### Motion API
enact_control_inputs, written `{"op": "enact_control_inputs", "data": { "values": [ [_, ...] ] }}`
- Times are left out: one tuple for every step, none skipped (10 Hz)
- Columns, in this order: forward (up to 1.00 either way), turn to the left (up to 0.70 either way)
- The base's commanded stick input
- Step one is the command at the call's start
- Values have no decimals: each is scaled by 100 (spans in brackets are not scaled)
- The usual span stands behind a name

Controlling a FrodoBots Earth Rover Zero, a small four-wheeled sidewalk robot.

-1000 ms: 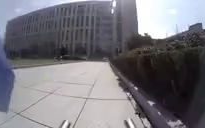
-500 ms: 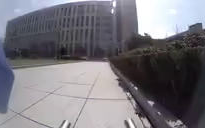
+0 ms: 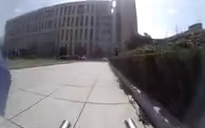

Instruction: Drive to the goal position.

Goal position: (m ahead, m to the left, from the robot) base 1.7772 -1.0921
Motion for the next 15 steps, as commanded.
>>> {"op": "enact_control_inputs", "data": {
  "values": [
    [70,0],
    [70,0],
    [70,-17],
    [70,-35],
    [70,-19],
    [70,-2],
    [70,0],
    [70,0],
    [70,0],
    [70,0],
    [70,-20],
    [70,-33],
    [70,-26],
    [70,-19],
    [70,-12]
  ]
}}
